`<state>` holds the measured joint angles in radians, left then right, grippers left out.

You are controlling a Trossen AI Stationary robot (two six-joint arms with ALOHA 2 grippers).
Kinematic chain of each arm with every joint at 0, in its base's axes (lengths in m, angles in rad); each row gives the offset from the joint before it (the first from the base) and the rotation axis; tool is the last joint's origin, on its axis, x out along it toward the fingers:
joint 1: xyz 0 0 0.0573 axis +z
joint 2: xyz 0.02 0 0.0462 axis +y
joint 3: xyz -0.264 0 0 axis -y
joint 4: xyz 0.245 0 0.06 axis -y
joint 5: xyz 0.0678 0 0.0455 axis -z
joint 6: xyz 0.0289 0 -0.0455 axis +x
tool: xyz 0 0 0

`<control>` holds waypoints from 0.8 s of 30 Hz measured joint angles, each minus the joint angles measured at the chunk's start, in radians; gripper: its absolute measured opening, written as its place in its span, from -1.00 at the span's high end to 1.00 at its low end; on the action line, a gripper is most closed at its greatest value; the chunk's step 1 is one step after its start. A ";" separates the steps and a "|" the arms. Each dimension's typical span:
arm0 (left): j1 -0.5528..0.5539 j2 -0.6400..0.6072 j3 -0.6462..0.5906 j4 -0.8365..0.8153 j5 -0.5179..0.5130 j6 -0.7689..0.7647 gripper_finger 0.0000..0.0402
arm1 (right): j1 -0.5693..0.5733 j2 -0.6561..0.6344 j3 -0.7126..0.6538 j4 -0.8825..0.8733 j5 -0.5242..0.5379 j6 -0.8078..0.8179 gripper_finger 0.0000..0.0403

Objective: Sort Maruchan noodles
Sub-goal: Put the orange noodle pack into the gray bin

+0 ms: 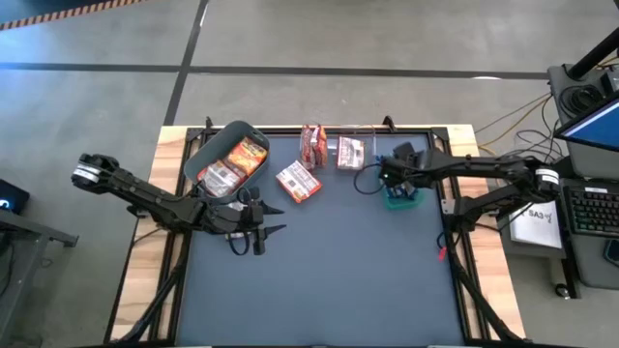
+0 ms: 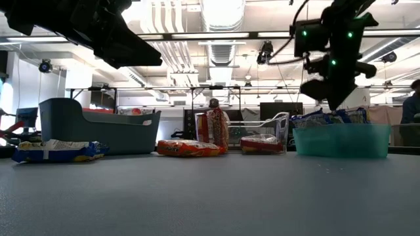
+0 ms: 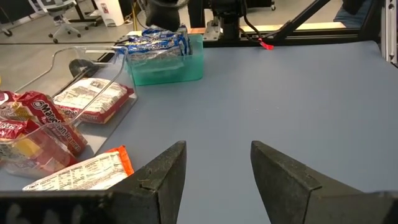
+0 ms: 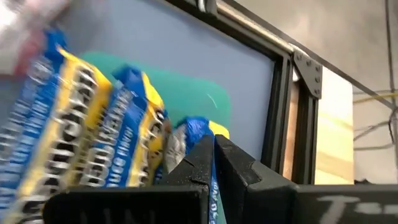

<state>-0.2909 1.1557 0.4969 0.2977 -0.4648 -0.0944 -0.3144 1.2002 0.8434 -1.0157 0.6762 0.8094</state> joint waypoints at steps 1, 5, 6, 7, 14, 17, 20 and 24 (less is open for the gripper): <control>0.000 0.000 0.000 0.000 0.000 0.000 0.18 | 0.004 -0.002 0.014 -0.002 0.000 -0.008 0.96; 0.000 0.000 0.000 0.000 0.000 -0.002 0.18 | 0.039 -0.019 0.073 -0.002 0.005 -0.020 0.96; 0.000 0.000 0.000 0.000 0.000 -0.002 0.18 | 0.052 -0.023 0.084 0.001 0.005 -0.021 0.96; 0.000 0.000 0.000 0.000 0.000 -0.003 0.18 | 0.069 -0.027 0.093 0.006 0.006 -0.022 0.96; 0.011 0.005 0.000 -0.006 -0.047 -0.055 0.23 | 0.241 -0.055 0.075 0.138 0.086 -0.076 0.96; 0.029 0.026 0.005 -0.015 -0.051 -0.081 0.27 | 0.311 -0.054 0.070 0.222 0.127 -0.145 0.96; 0.050 0.064 0.057 -0.070 -0.051 -0.096 0.32 | 0.354 -0.055 0.069 0.323 0.136 -0.249 0.96; 0.065 0.140 0.168 -0.244 -0.050 -0.078 0.40 | 0.386 -0.068 0.066 0.437 0.114 -0.419 0.96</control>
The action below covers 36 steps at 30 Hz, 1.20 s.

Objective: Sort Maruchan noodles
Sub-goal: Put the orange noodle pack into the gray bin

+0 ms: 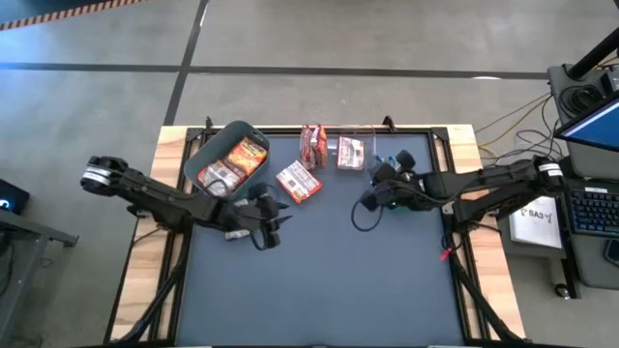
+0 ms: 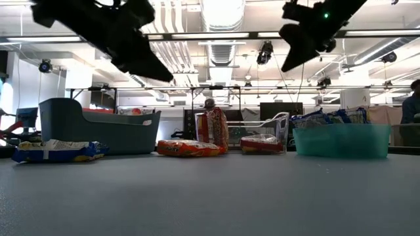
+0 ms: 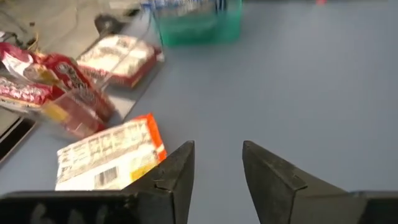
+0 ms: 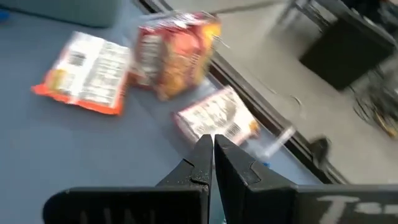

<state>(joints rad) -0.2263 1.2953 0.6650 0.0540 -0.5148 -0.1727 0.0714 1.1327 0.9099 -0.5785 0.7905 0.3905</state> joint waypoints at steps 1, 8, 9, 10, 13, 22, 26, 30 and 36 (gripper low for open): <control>0.003 0.019 0.024 -0.046 0.000 0.005 0.42 | 0.005 -0.002 -0.006 0.027 -0.013 -0.034 0.96; 0.029 0.142 0.090 -0.115 0.000 0.028 0.45 | 0.023 -0.055 -0.126 0.334 -0.121 -0.289 0.96; 0.035 0.155 0.092 -0.115 0.000 0.029 0.44 | 0.021 -0.068 -0.140 0.365 -0.155 -0.322 0.96; 0.043 0.169 0.093 -0.116 0.001 0.029 0.42 | 0.020 -0.084 -0.151 0.391 -0.183 -0.344 0.96; 0.076 0.214 0.103 -0.119 0.001 0.030 0.33 | 0.020 -0.135 -0.174 0.449 -0.219 -0.374 0.96; 0.166 0.388 0.205 -0.107 -0.001 0.186 -0.03 | 0.020 -0.241 -0.235 0.465 -0.261 -0.390 0.96; 0.212 0.461 0.213 -0.064 -0.002 0.202 -0.06 | 0.020 -0.268 -0.256 0.465 -0.267 -0.392 0.96; 0.238 0.512 0.209 -0.017 -0.055 0.214 -0.04 | 0.020 -0.292 -0.268 0.463 -0.267 -0.394 0.96; 0.254 0.546 0.209 0.017 -0.080 0.215 0.04 | 0.020 -0.302 -0.270 0.464 -0.267 -0.402 0.96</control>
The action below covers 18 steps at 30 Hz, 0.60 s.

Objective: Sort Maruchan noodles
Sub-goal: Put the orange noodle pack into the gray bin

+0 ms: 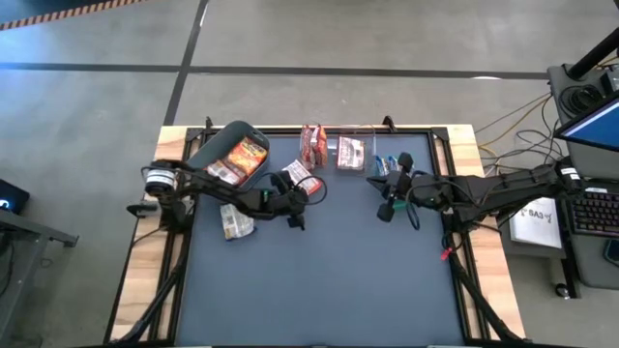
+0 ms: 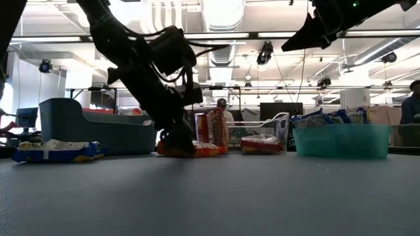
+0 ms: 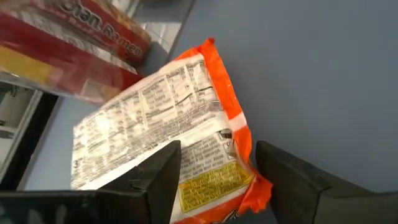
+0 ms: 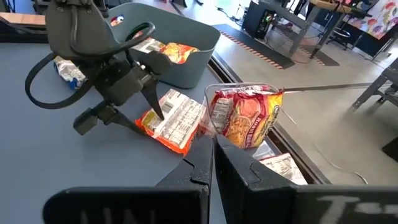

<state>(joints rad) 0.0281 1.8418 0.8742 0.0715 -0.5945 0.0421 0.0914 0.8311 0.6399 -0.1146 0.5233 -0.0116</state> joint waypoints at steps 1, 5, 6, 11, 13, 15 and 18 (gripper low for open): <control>0.002 0.006 0.000 0.006 0.005 -0.005 0.05 | 0.000 0.000 0.000 0.000 0.000 -0.001 0.96; 0.008 0.028 0.000 0.028 0.002 -0.042 0.11 | 0.000 0.003 -0.001 -0.001 0.000 -0.001 0.96; 0.008 0.032 0.000 0.037 -0.003 -0.050 0.14 | 0.000 0.003 -0.001 -0.003 0.000 0.000 0.96; 0.011 0.032 0.000 0.060 -0.015 -0.101 0.46 | 0.000 0.001 -0.001 -0.003 0.000 0.000 0.96; 0.012 0.032 0.000 0.060 -0.016 -0.120 0.67 | 0.000 0.001 -0.001 -0.003 0.000 0.000 0.96; 0.011 0.030 0.000 0.063 -0.024 -0.139 0.89 | 0.000 0.001 -0.001 -0.002 0.000 0.000 0.96; 0.010 0.014 -0.001 0.057 -0.010 -0.161 0.95 | 0.000 0.001 -0.001 -0.003 0.000 0.000 0.96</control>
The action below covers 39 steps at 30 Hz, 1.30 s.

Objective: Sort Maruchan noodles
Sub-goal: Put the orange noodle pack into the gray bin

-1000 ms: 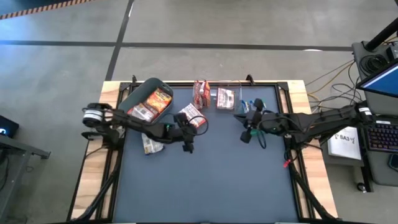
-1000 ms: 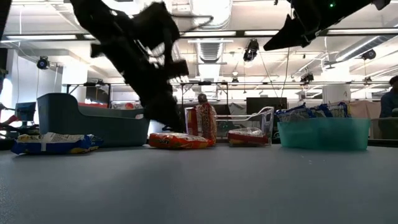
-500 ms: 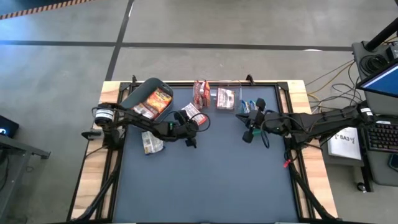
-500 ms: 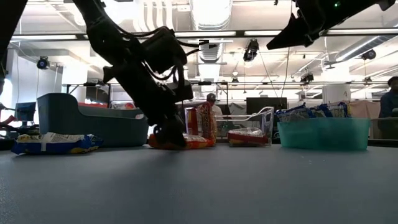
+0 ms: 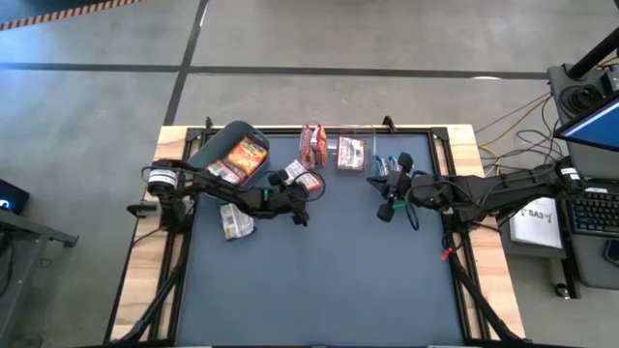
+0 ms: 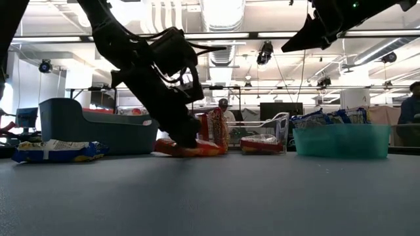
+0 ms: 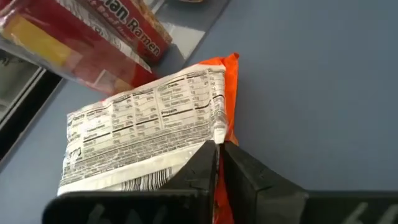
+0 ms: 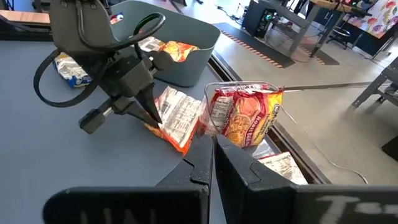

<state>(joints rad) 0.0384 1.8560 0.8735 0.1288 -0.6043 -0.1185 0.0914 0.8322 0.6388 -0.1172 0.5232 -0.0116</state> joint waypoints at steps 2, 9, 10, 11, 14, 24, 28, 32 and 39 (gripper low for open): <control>-0.006 -0.024 -0.002 -0.017 0.011 -0.008 0.96 | 0.000 0.000 0.000 0.000 0.000 0.001 0.96; -0.012 -0.209 -0.002 -0.050 0.136 -0.125 1.00 | 0.000 0.000 0.000 0.000 0.000 0.000 0.96; -0.007 -0.245 -0.002 -0.057 0.163 -0.155 1.00 | 0.000 0.000 0.000 0.001 0.000 0.000 0.96; -0.001 -0.282 -0.002 -0.072 0.187 -0.190 1.00 | 0.000 0.000 0.000 0.001 0.000 0.000 0.96; 0.017 -0.384 -0.005 -0.126 0.286 -0.304 1.00 | 0.000 0.000 0.000 0.003 -0.001 0.000 0.96; 0.024 -0.508 -0.125 -0.125 0.335 -0.559 1.00 | 0.000 0.000 0.000 0.003 -0.003 0.003 0.96; 0.029 -0.497 -0.166 -0.066 0.321 -0.590 1.00 | 0.000 0.000 0.000 0.003 -0.003 0.004 0.96; 0.041 -0.494 -0.173 -0.085 0.199 -0.578 1.00 | 0.000 0.000 0.000 0.003 -0.003 0.004 0.96; 0.035 -0.496 -0.090 -0.082 0.300 -0.282 1.00 | 0.000 0.000 0.000 0.002 -0.002 0.001 0.96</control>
<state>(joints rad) 0.0735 1.3605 0.7832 0.0463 -0.3045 -0.4008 0.0910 0.8322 0.6388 -0.1152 0.5209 -0.0107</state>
